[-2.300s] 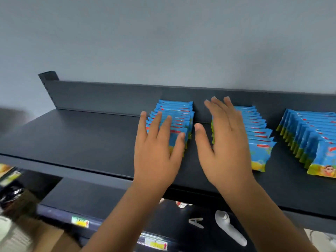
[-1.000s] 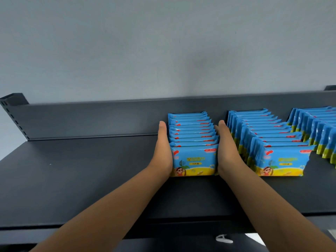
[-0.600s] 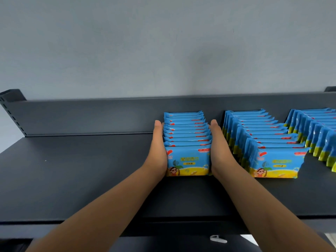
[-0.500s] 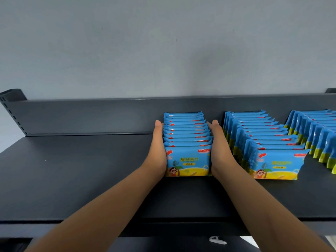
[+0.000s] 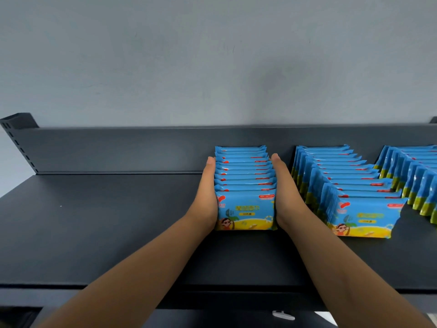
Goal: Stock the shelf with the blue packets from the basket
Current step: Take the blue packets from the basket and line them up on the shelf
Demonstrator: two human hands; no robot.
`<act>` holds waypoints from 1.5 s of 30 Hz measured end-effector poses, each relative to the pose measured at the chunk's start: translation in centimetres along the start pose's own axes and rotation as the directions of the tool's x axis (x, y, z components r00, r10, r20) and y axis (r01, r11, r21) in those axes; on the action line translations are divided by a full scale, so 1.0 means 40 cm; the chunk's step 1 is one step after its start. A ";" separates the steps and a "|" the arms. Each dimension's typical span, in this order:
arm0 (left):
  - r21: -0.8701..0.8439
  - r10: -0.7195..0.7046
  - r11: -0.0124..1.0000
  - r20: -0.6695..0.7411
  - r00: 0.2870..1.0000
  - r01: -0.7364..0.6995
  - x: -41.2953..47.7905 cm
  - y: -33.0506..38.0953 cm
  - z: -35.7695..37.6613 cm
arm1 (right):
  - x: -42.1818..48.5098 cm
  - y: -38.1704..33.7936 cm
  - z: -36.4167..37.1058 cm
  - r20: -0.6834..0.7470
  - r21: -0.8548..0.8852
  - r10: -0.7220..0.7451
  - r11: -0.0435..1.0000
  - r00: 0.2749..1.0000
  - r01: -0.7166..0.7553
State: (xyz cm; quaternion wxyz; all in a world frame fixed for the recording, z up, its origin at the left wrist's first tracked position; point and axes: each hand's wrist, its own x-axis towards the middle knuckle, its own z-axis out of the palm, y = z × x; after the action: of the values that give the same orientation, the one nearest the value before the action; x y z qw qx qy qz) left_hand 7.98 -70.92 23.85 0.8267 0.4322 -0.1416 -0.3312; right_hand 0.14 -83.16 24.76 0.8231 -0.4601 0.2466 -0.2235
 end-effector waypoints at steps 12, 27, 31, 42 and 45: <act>-0.005 -0.021 1.000 0.007 1.000 0.021 -0.003 -0.002 0.001 | -0.001 0.003 -0.007 0.020 -0.027 -0.010 1.000 1.000 0.010; 0.240 0.214 0.957 -0.212 0.953 -0.161 0.027 -0.011 -0.016 | 0.011 0.028 -0.030 -0.097 -0.202 -0.324 0.932 0.941 0.300; 0.301 0.308 0.927 -0.274 0.911 -0.222 0.017 -0.006 -0.020 | 0.008 0.027 -0.036 -0.135 -0.299 -0.438 0.873 0.889 0.385; 0.459 0.608 0.759 -0.249 0.754 -0.461 -0.007 0.075 -0.002 | -0.018 -0.010 -0.025 -0.106 -0.272 -0.468 0.862 0.877 0.427; 0.767 0.693 0.387 0.124 0.710 -0.512 -0.049 0.122 0.023 | -0.070 -0.032 -0.010 0.040 -0.439 -0.567 0.729 0.823 0.525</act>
State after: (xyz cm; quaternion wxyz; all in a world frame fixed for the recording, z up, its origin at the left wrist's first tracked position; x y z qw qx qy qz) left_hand 8.12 -68.19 28.46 0.6388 0.6856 -0.3224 0.1342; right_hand -2.45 -82.37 26.26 0.5850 -0.6709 0.1831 -0.4173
